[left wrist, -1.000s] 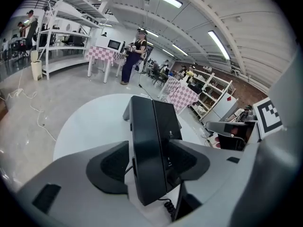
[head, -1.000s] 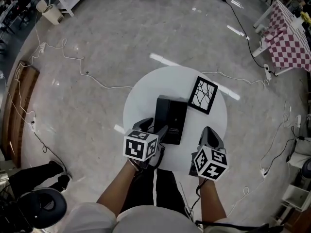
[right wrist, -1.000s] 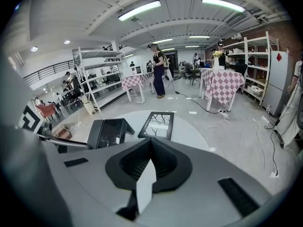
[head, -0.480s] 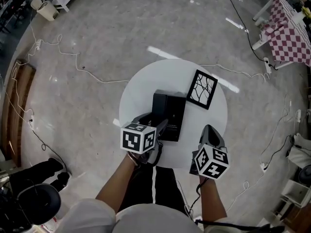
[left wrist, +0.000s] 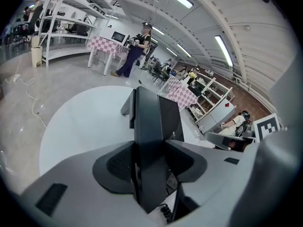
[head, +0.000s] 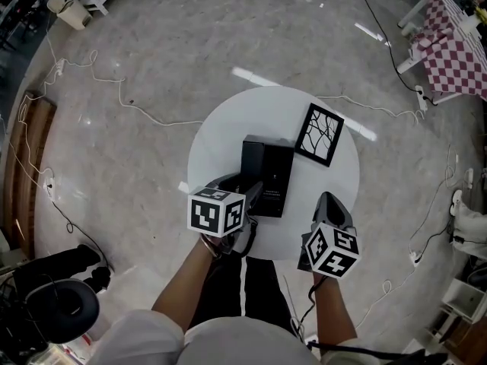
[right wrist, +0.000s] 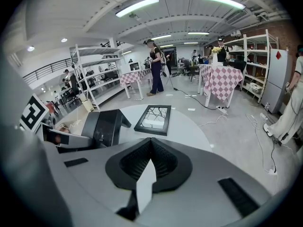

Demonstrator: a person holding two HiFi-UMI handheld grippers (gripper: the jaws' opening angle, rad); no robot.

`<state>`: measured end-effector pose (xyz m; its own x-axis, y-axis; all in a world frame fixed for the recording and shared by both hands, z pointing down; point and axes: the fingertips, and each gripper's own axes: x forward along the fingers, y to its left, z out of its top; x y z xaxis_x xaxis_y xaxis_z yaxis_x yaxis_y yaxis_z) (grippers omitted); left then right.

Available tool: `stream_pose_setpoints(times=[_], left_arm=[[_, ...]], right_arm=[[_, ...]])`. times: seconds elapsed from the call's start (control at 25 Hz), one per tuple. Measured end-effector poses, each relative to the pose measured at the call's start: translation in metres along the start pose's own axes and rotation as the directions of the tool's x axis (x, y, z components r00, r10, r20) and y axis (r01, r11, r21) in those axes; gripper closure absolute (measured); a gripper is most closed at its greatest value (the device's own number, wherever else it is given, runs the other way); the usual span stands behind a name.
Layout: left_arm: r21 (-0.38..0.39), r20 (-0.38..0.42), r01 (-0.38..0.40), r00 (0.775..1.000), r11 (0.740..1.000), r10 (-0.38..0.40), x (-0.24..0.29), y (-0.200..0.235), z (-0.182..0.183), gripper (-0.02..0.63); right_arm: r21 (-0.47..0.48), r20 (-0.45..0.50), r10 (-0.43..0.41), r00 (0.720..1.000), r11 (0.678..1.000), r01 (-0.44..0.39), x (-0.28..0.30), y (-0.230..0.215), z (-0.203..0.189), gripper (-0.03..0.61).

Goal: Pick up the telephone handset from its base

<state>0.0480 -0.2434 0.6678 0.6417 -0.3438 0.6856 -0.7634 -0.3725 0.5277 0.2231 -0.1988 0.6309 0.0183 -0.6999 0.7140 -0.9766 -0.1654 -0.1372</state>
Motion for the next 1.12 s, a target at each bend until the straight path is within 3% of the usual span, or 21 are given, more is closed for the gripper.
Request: stream_pose_setpoints(times=[0.4,0.6,1.12], left_arm=[[-0.034,0.02,0.009,1.0,0.999,-0.008,-0.006,0.0,0.001,0.434],[-0.069,0.068,0.073,0.995,0.995,-0.068,-0.017,-0.002,0.008,0.514],[-0.049,0.028,0.057,0.998,0.997,-0.055,-0.015,-0.003,0.008,0.522]], right_arm=[[-0.008,-0.002,0.002,1.0,1.0,-0.002,-0.001,0.003,-0.001,0.557],[-0.006,-0.007,0.001,1.0,1.0,-0.001,0.0,0.004,-0.001,0.557],[-0.012,-0.007,0.02,1.0,1.0,-0.02,-0.003,0.014,-0.003,0.555]])
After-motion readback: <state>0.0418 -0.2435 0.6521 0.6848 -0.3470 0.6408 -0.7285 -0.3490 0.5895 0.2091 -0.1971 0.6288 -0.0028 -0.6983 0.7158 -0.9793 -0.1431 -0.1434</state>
